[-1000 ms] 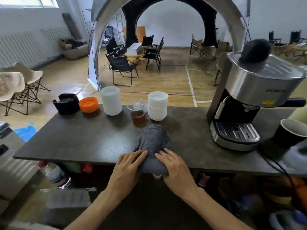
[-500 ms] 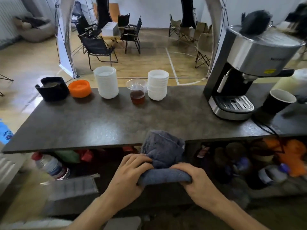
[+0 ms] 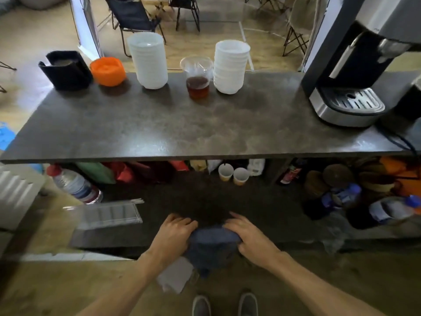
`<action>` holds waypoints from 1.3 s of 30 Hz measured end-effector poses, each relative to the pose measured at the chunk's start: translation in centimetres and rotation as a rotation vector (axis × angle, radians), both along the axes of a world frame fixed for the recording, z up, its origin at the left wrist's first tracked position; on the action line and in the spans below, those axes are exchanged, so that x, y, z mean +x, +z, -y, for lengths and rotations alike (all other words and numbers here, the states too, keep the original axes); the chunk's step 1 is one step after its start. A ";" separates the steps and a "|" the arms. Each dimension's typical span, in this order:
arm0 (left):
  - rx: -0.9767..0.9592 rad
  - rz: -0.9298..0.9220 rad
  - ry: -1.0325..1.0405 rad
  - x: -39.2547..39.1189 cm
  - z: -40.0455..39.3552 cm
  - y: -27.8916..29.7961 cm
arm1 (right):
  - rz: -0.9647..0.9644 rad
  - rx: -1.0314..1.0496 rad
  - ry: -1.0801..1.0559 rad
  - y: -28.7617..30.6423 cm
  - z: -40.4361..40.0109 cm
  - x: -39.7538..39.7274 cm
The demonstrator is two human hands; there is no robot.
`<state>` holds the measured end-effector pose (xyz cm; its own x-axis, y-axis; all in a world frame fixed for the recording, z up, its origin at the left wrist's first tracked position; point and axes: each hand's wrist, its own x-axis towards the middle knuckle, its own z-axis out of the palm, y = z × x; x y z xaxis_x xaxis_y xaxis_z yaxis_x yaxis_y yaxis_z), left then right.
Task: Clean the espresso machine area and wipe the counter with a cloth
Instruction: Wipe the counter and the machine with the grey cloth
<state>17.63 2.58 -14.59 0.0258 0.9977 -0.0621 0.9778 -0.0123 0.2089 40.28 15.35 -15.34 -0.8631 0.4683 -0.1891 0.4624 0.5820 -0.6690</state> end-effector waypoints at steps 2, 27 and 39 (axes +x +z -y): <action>0.034 -0.018 0.052 -1.2 -1.2 1.0 | -0.054 0.007 -0.039 0.1 -0.8 -0.9; -0.244 -0.049 0.248 0.6 -3.8 -15.9 | 0.369 0.328 -0.044 -16.0 -1.5 -7.1; -0.283 -0.048 0.247 1.4 -2.6 -15.4 | 0.434 0.303 -0.037 -15.5 -0.7 -4.6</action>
<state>19.04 5.22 -30.03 -0.2235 0.9165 -0.3319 0.9528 0.2772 0.1237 35.68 16.02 -30.87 -0.7172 0.5861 -0.3769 0.6834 0.6975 -0.2155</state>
